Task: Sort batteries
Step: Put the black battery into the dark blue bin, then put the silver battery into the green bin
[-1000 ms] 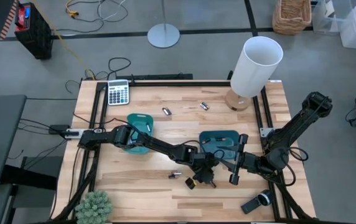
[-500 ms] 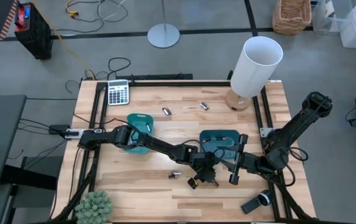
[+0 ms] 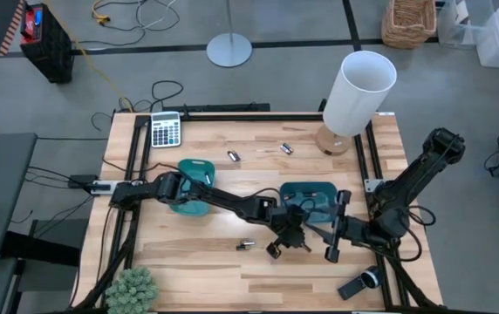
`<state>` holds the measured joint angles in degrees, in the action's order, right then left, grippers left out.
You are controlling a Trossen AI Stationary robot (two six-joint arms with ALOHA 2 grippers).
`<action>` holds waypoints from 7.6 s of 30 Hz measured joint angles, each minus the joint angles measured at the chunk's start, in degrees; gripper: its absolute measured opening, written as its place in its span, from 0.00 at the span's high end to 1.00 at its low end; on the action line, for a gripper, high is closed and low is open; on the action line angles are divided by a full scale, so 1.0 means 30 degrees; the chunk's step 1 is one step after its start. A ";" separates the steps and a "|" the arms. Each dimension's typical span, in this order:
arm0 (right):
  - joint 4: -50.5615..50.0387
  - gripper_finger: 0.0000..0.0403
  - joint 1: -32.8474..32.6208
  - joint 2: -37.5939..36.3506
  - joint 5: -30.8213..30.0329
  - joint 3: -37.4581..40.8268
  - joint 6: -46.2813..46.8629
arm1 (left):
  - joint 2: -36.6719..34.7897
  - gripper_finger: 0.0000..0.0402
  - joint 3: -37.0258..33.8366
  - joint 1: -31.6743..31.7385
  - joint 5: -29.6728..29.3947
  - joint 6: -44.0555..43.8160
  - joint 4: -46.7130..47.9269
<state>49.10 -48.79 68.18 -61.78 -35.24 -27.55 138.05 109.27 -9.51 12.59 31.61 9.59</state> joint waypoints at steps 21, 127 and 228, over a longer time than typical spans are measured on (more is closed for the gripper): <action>0.0328 0.53 -0.0112 0.0000 0.0058 0.0006 -0.0482 | -0.2243 0.89 0.0040 0.1533 -0.4409 -0.0118 0.1257; -2.0798 0.53 2.1927 1.8041 1.8144 -1.8181 1.0682 | -2.9352 0.83 -2.6838 0.9780 -0.5955 -1.0477 -0.6146; -1.6543 0.50 0.9635 1.1390 1.6560 -0.8576 1.0052 | -2.1175 0.83 -2.4431 -0.5592 -1.1462 -1.0375 -0.8950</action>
<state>-0.53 -19.88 102.35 -12.10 -60.97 2.61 74.53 35.98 -26.28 -21.80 0.48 -17.26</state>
